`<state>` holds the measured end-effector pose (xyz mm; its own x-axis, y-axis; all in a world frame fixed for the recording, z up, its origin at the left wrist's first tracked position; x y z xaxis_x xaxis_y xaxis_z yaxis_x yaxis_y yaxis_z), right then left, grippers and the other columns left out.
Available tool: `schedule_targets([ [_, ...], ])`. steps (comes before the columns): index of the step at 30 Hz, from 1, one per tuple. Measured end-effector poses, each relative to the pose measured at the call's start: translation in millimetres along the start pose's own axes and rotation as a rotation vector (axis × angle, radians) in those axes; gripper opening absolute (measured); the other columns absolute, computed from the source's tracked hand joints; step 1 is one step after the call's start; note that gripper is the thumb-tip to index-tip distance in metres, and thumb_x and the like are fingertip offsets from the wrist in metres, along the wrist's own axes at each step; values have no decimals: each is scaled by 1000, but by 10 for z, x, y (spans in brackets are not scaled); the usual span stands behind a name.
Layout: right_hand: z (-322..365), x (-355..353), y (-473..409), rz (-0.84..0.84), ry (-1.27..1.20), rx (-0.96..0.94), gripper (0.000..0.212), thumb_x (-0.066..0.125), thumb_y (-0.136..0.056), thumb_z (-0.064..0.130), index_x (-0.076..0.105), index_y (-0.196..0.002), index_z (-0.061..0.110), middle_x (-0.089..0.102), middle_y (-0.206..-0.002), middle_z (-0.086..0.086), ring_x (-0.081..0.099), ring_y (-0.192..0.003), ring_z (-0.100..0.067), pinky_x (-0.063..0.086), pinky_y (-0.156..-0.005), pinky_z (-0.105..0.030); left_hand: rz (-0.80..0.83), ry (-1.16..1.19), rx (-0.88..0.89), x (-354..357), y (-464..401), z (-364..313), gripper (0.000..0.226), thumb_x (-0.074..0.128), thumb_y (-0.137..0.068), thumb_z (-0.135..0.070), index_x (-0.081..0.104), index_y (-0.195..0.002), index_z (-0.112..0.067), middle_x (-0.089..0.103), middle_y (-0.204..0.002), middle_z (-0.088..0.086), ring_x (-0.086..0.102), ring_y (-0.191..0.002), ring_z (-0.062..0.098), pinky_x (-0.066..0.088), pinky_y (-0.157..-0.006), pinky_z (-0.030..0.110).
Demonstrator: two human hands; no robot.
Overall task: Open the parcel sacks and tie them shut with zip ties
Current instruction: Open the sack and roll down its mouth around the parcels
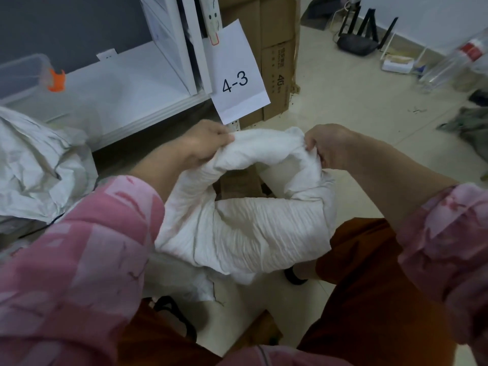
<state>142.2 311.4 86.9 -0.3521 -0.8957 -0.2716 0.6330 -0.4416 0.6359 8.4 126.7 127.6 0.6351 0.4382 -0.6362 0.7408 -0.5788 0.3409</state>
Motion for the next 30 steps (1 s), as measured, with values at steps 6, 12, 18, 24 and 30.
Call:
schedule_targets([
  [6, -30, 42, -64, 39, 69, 43, 20, 32, -84, -2, 41, -69, 6, 39, -69, -9, 40, -58, -20, 36, -48, -24, -434, -543, 168, -25, -6, -387, 32, 58, -91, -35, 58, -119, -22, 63, -116, -2, 60, -104, 21, 47, -82, 33],
  [12, -58, -45, 17, 91, -44, -13, 22, 30, -79, -3, 36, -63, 10, 39, -51, -4, 42, -39, -14, 36, -35, -13, -105, -483, 372, 589, 17, -469, 25, 55, -92, -41, 65, -89, -18, 62, -81, -3, 57, -80, 19, 40, -66, 30],
  [18, 285, -96, 216, -256, 568, -363, 31, 63, -85, 24, 52, -107, 6, 53, -100, -6, 53, -88, -21, 47, -74, -32, -73, -370, 82, 421, -380, -425, 31, 44, -100, -28, 58, -80, -10, 47, -72, 3, 46, -71, 19, 36, -62, 27],
  [24, 451, 374, 446, -376, 949, -629, 11, 50, -92, 8, 58, -96, 1, 60, -94, -12, 56, -85, -27, 32, -65, -27, 38, -470, 11, 468, -557, -633, 27, 52, -94, -31, 61, -99, -6, 60, -92, 7, 55, -85, 21, 44, -69, 29],
  [30, 249, -2, -57, -194, 524, -305, 33, 51, -83, -1, 35, -56, 9, 34, -57, -5, 36, -53, -19, 28, -41, -24, -39, -450, 251, 432, -269, -706, 62, 75, -69, -54, 52, -118, -23, 50, -108, -6, 49, -95, 13, 43, -78, 29],
])
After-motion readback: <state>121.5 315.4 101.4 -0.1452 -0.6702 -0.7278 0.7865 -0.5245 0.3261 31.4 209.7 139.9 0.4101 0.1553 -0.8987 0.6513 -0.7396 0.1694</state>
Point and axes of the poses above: each hand's wrist, its own y-axis away from the middle knuckle, its own x-axis out of the palm, z = x × y, the point moved 8 cm from there along -y, towards the middle knuckle
